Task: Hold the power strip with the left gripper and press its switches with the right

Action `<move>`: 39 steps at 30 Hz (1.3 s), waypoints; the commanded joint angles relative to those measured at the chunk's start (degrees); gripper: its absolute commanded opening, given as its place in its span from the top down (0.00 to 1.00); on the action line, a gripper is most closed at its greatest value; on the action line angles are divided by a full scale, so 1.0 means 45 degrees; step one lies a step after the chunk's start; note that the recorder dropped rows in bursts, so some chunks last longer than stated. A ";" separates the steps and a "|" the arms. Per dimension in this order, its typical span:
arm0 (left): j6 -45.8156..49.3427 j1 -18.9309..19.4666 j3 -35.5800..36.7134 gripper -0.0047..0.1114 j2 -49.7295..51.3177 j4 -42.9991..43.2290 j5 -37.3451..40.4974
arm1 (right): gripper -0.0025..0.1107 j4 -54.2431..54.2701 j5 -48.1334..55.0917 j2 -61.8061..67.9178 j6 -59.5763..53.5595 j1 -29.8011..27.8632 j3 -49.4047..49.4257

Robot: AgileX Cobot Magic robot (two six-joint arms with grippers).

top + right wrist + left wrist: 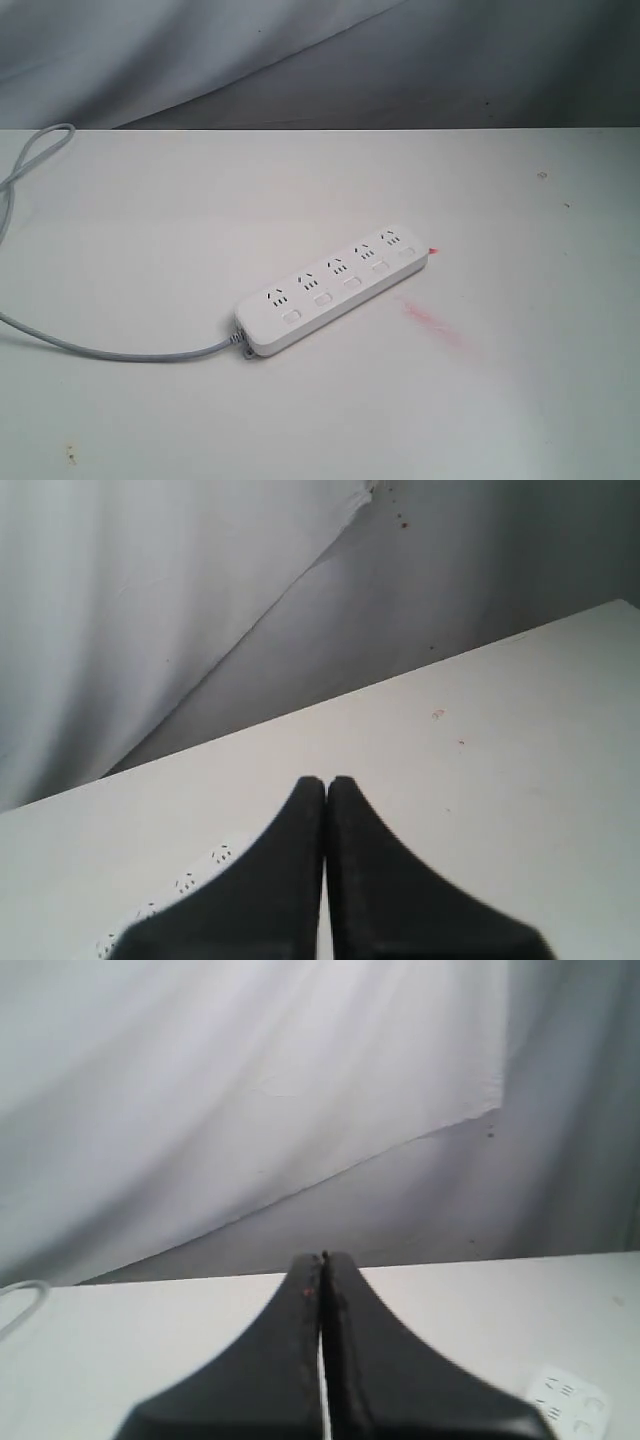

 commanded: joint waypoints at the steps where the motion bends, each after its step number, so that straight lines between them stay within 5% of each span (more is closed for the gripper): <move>1: -0.0264 0.1206 0.0537 0.96 -0.0061 -0.0868 -0.0561 | 0.98 -0.2339 -0.0650 -0.0619 0.3101 -0.0084 0.1711; 10: -0.0832 0.1686 0.1755 0.96 -0.0061 -0.0458 -0.1718 | 0.98 -0.4912 -0.3405 -0.0619 0.3712 -0.0084 0.3459; 18: -0.3050 0.1686 0.3038 0.96 -0.0061 0.2436 -0.3493 | 0.98 -0.4914 -0.3497 -0.0619 0.3732 -0.0084 0.3459; 39: -0.3600 0.1686 0.3038 0.96 -0.0061 0.2508 -0.3125 | 0.98 -0.4937 -0.3499 -0.0619 0.3732 -0.0084 0.3459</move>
